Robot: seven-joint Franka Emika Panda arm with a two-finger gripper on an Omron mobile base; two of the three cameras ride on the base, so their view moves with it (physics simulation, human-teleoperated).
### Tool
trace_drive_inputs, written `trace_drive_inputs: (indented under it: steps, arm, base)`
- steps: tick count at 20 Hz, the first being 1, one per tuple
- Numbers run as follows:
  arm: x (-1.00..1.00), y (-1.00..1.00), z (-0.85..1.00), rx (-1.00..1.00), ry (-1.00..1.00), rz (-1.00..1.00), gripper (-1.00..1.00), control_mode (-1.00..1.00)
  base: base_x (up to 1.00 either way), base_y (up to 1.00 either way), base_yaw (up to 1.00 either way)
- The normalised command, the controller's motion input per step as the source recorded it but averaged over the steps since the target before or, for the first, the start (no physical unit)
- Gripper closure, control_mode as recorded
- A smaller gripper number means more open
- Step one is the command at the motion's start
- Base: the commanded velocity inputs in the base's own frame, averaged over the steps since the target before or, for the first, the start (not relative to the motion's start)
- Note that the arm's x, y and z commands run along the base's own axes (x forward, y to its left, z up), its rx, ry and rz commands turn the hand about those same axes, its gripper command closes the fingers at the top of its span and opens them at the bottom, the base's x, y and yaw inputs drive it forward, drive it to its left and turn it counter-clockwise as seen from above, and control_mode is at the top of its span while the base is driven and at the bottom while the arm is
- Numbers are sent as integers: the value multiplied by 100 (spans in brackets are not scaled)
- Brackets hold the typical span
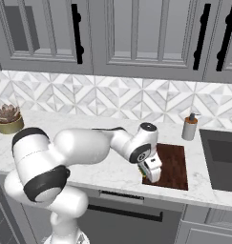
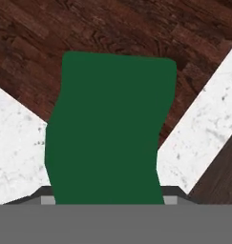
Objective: Pick up the sponge from the counter and clean the cutting board by briefly scrubbing or pressing down on the cutting board. Once finished, release the sponge.
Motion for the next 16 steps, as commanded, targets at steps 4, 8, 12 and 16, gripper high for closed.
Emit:
trace_drive_inputs:
  steps: [4,8,12,16]
  arm:
    - [9,4,-40,-18,1,0,100,-100]
    - [2,-3,-58,-15,9,0,100,-100]
    - [0,-21,-28,-3,14,0,100,-100]
    - [2,-29,0,1,11,-3,100,-100]
  base:
    - [0,0,0]
    - [0,0,0]
    - [0,0,0]
    - [0,0,0]
